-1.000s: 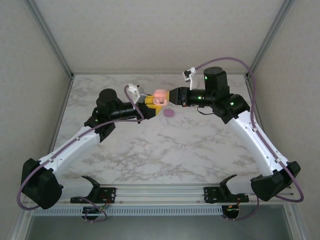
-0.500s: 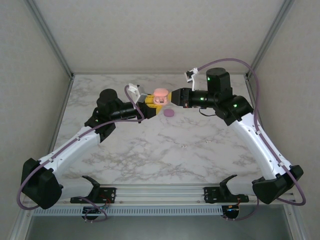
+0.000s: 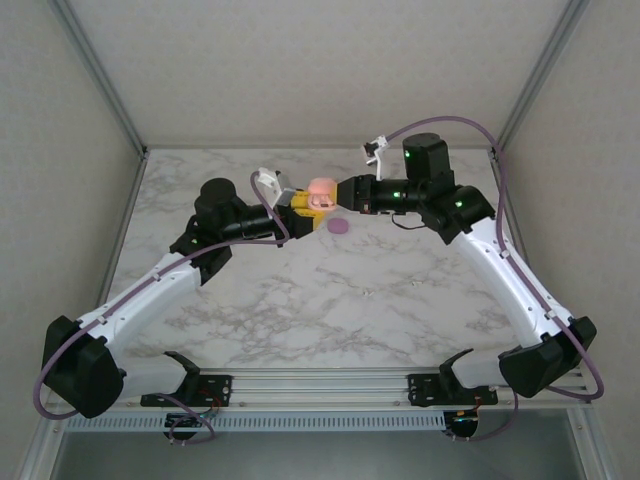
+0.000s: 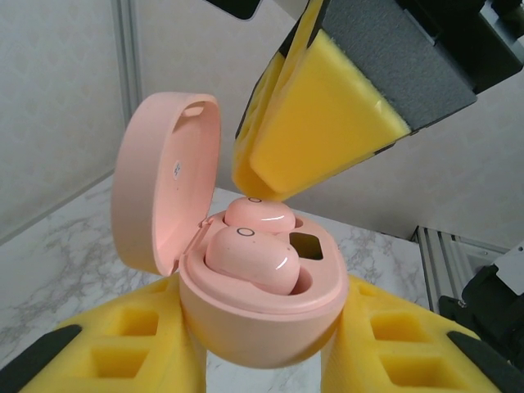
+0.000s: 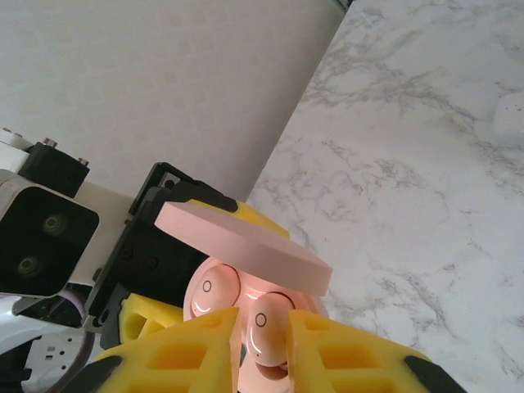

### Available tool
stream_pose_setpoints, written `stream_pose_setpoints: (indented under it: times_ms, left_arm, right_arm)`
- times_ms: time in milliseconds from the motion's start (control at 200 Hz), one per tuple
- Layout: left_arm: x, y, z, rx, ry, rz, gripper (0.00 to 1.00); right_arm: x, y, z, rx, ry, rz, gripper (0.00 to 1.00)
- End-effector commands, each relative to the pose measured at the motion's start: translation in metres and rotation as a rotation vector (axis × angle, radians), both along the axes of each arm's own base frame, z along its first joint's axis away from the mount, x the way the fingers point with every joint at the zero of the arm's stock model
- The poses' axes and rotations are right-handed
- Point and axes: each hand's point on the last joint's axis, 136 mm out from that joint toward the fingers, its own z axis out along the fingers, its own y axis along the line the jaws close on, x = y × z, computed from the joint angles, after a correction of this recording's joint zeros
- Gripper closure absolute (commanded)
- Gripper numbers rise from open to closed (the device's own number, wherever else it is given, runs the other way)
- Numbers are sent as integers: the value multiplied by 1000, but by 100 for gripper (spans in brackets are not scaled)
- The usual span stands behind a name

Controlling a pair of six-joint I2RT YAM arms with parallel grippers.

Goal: Insert wireless bluetooth earbuds into charging case

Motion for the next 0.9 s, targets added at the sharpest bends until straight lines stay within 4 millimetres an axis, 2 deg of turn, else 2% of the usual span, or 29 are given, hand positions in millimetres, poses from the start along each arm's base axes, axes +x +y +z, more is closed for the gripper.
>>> stream_pose_setpoints:
  times_ms: [0,155,255,390,571,696,891]
  left_arm:
    - [0,-3,13,-13,-48,1,76]
    - [2,0,8,22,-82,32,76]
    - [0,1,1,65,-109,29,76]
    - [-5,0,-1,86,-131,9,76]
    - [-7,0,9,60,-139,14,76]
    - [-4,0,15,38,-140,32,76]
    - [8,-1,21,3,-122,82,76]
  right_arm:
    - [-4,-4,20,4,-64,-5,75]
    - [2,-37,30,-34,-134,-189,62]
    - [15,-45,33,-41,-88,-267,55]
    - [34,-32,34,-49,-7,-270,50]
    - [48,-7,13,-86,109,-176,46]
    - [41,0,0,-91,152,-111,43]
    - [14,1,-14,-83,210,-6,42]
